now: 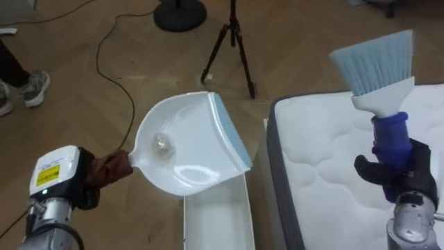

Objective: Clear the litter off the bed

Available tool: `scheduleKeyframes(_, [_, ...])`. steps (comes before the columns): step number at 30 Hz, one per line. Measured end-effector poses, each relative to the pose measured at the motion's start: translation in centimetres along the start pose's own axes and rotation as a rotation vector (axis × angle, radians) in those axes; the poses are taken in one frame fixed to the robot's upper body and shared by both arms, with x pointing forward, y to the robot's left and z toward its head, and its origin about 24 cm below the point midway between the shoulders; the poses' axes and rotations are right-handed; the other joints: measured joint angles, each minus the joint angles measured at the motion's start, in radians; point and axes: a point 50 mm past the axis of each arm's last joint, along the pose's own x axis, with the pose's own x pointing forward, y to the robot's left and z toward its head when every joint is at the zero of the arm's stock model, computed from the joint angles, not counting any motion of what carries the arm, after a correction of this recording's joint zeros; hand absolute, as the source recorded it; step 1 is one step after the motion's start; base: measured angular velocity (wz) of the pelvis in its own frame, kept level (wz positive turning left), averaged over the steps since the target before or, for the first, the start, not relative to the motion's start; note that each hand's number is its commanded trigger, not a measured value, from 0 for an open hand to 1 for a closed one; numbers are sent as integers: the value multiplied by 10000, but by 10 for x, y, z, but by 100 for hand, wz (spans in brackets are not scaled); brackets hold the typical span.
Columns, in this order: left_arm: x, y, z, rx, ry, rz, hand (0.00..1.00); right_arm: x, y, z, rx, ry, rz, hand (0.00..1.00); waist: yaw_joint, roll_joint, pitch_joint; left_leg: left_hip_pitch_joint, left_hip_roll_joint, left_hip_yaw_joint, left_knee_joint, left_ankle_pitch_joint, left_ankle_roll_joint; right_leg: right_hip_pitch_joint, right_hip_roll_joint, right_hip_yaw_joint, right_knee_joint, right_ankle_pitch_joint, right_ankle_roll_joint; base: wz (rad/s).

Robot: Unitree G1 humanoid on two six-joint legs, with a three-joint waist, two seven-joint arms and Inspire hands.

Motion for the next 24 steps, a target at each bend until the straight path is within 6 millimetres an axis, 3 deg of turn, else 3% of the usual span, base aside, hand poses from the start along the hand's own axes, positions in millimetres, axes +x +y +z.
scheduleKeyframes(6, [12, 16, -5, 471, -119, 376, 100, 6, -1, -4, -152, 91, -59, 0, 14, -37, 57, -648, -139, -79, 414, 26, 9, -509, -46, 139, 81, -77, 44, 6])
scheduleKeyframes(9, [18, 17, -14, 706, 122, 335, 100, 15, 2, -4, -400, 264, -192, 0, -165, -147, 177, -1128, -309, -206, 468, 141, -27, -1105, -93, 406, 266, -214, 18, 10])
scheduleKeyframes(20, [18, 8, -12, 2249, -528, -199, 100, 21, 4, 8, -324, -308, -365, 0, -252, -76, 247, -2442, -284, -284, 835, 219, -104, -2075, -60, 134, 263, -276, -16, 5])
scheduleKeyframes(24, [24, 15, -13, 2534, -538, -71, 100, 24, 5, 12, -262, -382, -464, 0, -262, 4, 293, -2752, -291, -287, 896, 242, -136, -2369, -60, 140, 303, -277, -17, 0])
